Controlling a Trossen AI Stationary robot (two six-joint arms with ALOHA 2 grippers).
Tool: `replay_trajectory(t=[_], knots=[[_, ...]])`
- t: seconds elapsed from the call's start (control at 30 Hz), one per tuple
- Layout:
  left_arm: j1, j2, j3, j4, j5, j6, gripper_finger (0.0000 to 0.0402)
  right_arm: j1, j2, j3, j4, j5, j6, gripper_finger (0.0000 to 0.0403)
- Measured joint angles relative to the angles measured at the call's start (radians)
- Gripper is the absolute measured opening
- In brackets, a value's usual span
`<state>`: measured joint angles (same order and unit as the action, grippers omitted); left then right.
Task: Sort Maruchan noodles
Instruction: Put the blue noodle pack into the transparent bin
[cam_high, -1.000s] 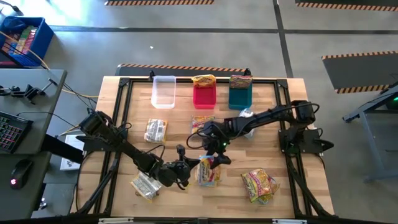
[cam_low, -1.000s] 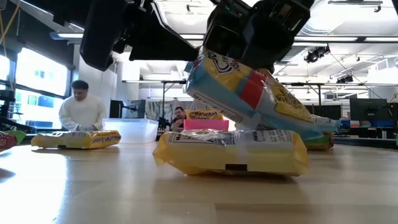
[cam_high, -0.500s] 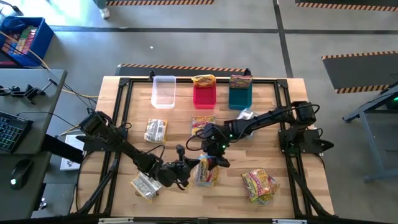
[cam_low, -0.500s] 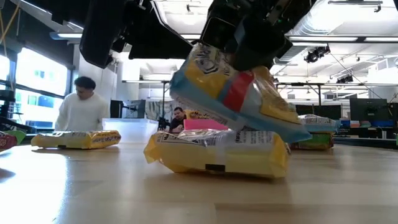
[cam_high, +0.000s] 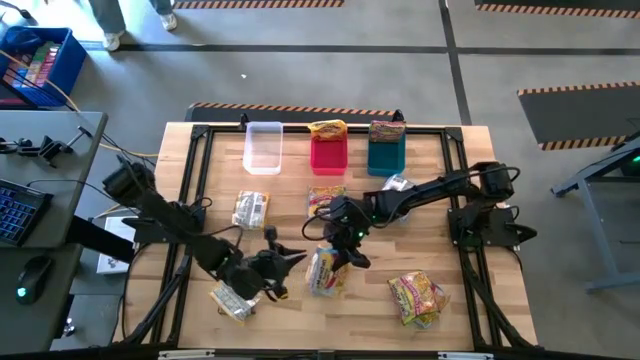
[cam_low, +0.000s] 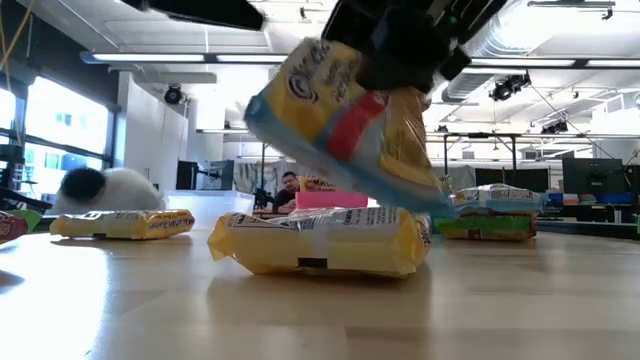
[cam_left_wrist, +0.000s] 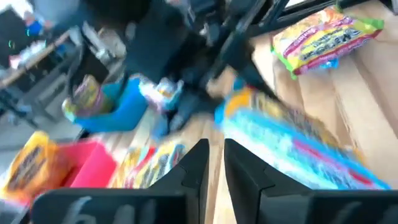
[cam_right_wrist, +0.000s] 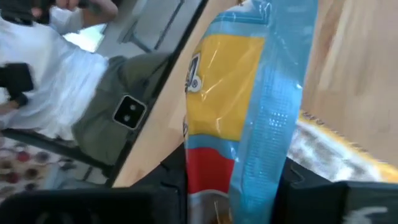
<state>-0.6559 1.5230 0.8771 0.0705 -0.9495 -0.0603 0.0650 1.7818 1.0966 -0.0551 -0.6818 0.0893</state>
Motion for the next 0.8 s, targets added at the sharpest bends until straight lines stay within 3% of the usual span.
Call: replay_trajectory(t=[0.13,0.37,0.53,0.67,0.8], knots=[[-0.013,-0.087,-0.073,-0.006,-0.015,-0.13,0.0041,0.012,-0.099,0.0,-0.045,0.111,-0.048,0.0083],[0.01,-0.21,-0.24,0.172,0.083,-0.281,0.0012,0.081,-0.241,0.0,-0.074,0.487,-0.108,0.0089],[0.02,-0.267,-0.232,0.177,0.094,-0.241,0.0022,0.177,-0.236,-0.002,-0.052,0.733,-0.127,0.0086],[0.021,-0.302,-0.194,0.145,0.145,-0.158,0.0047,0.244,-0.23,-0.119,0.184,0.906,-0.154,0.0086],[0.038,-0.304,-0.138,0.02,0.186,-0.147,0.0079,0.269,-0.229,-0.286,0.504,1.012,-0.158,0.0086]])
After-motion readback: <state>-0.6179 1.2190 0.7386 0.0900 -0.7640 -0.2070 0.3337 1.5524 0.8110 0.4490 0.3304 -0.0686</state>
